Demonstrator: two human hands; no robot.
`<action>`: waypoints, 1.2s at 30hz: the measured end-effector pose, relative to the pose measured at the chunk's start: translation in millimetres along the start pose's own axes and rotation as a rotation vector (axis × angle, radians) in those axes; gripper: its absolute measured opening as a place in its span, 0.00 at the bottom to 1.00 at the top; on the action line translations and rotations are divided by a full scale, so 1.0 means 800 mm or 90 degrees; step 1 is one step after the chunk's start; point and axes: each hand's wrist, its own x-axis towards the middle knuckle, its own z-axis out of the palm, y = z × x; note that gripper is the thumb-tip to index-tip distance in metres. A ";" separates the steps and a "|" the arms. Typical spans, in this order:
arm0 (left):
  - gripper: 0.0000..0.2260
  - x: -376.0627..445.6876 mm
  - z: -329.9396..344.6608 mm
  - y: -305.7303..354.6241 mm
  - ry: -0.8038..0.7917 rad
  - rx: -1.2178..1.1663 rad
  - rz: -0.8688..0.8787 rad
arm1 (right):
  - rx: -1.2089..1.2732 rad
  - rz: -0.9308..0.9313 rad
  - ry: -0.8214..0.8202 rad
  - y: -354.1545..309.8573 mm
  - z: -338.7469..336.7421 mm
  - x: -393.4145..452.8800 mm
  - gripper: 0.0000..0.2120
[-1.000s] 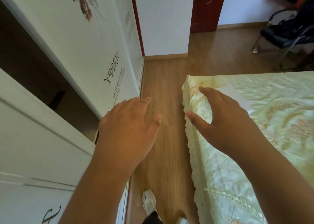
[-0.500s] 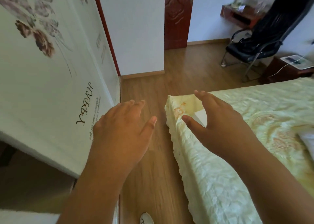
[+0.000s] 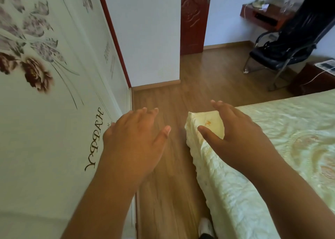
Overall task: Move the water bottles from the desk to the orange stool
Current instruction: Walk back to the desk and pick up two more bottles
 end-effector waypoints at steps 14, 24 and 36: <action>0.30 0.237 0.003 0.012 0.018 0.048 -0.128 | 0.035 -0.112 -0.057 0.010 0.011 0.300 0.36; 0.29 0.344 0.014 0.015 0.025 0.032 -0.171 | 0.021 -0.163 -0.105 0.011 0.011 0.424 0.36; 0.30 0.522 0.039 -0.019 -0.011 -0.005 -0.088 | -0.020 -0.077 -0.079 0.003 0.040 0.558 0.36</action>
